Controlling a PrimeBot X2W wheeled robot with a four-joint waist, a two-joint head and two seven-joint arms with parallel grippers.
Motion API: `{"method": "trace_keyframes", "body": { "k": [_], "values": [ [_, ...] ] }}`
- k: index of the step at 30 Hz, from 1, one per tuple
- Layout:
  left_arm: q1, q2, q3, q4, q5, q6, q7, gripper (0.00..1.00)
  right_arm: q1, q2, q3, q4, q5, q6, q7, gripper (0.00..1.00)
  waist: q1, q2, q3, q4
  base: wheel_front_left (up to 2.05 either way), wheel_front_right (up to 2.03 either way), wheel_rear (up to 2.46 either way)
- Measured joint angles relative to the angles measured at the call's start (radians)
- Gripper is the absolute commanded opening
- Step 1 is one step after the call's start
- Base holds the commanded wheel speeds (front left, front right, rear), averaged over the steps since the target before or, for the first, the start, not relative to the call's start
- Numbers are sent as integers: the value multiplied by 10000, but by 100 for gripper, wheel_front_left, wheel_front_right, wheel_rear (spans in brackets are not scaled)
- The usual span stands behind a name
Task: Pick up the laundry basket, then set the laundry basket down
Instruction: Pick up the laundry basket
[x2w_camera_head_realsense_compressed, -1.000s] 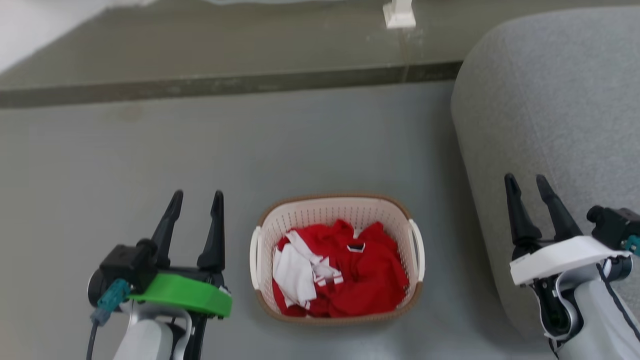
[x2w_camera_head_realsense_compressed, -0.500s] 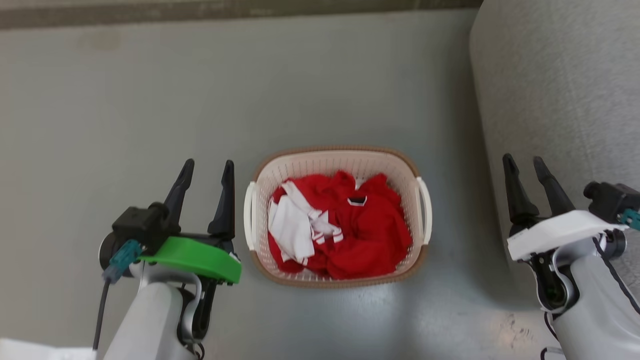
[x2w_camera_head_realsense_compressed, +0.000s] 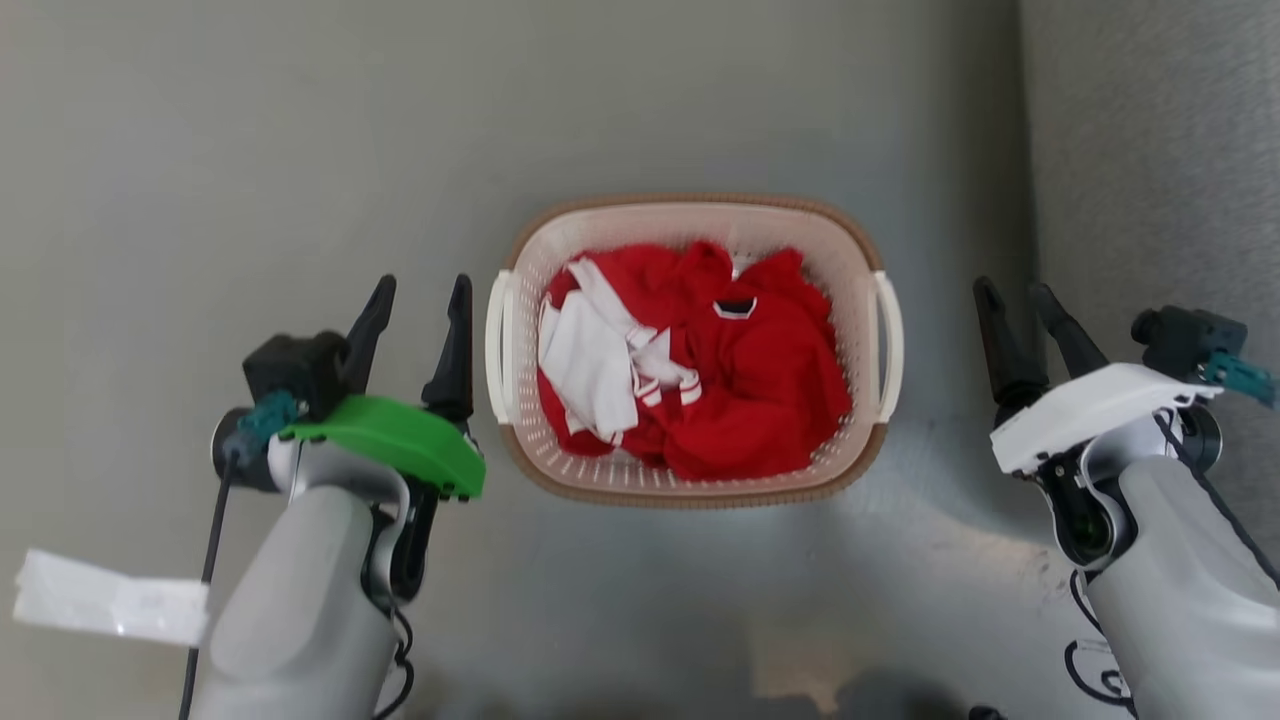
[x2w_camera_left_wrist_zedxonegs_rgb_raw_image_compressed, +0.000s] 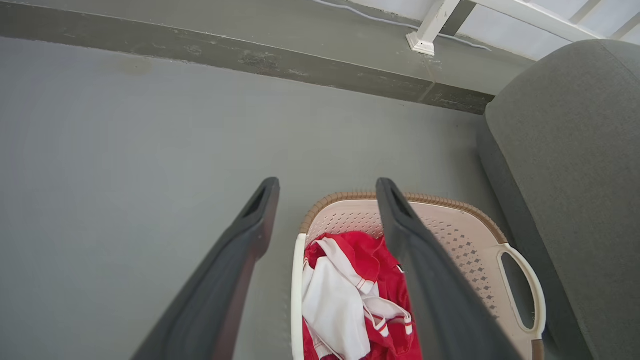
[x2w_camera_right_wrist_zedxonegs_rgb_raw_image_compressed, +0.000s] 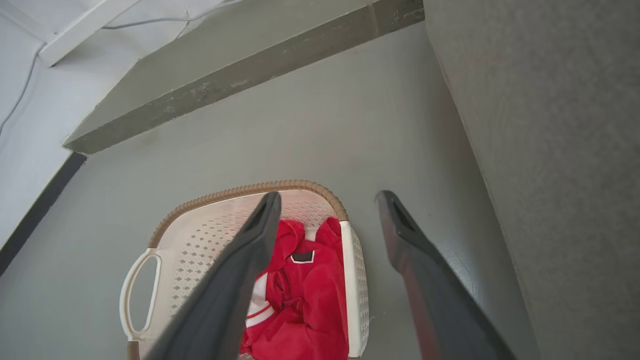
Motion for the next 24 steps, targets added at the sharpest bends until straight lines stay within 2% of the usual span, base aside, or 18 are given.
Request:
{"method": "trace_keyframes", "body": {
  "k": [11,24],
  "values": [
    [-1614,-48,-564,1544,-719,-4,324,100,-1433,-86,759,905,136,2,648,100,1,0,1506,187,0,0,0],
    [-2875,-82,-1302,3248,-1273,-215,855,100,-2382,17,1490,1751,401,2,744,100,0,0,2937,36,0,0,0]
  ]
}}
